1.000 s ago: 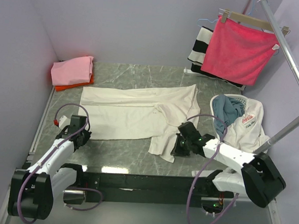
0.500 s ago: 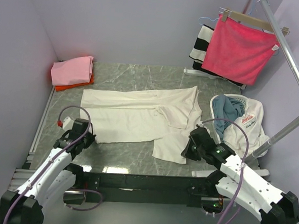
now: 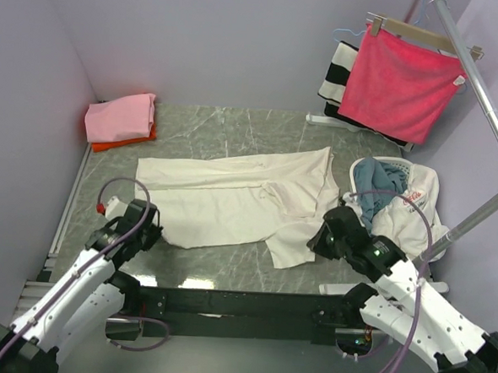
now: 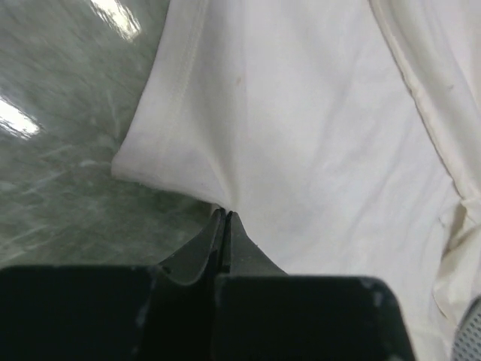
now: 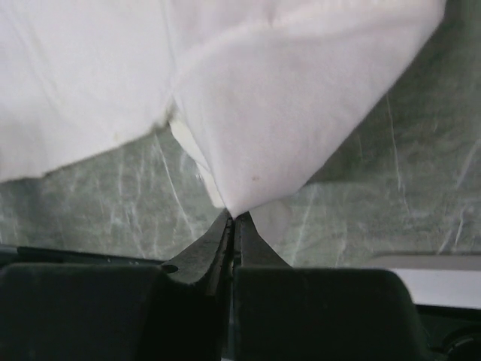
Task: Fold and stack the t-shirts
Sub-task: Fold the tshirt
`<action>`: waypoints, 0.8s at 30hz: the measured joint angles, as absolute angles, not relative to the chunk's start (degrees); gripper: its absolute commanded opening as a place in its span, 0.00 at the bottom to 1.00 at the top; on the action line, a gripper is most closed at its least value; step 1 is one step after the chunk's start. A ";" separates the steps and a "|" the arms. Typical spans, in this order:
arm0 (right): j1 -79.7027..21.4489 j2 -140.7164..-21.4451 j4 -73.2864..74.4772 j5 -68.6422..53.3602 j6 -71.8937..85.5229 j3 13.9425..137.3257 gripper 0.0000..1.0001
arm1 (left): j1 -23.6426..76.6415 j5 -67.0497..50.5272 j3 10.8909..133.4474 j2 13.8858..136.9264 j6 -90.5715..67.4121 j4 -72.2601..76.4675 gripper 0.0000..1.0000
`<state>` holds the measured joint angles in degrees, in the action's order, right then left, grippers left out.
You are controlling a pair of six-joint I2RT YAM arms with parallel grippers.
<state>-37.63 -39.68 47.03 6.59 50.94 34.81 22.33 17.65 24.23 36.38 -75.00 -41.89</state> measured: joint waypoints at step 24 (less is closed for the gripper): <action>-16.05 -80.20 30.55 7.05 29.34 56.55 0.00 | 12.10 28.51 42.92 72.27 -51.00 -27.05 0.01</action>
<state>-16.05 -80.20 30.55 7.05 29.34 56.55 12.10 28.51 42.92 72.27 -51.00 -27.05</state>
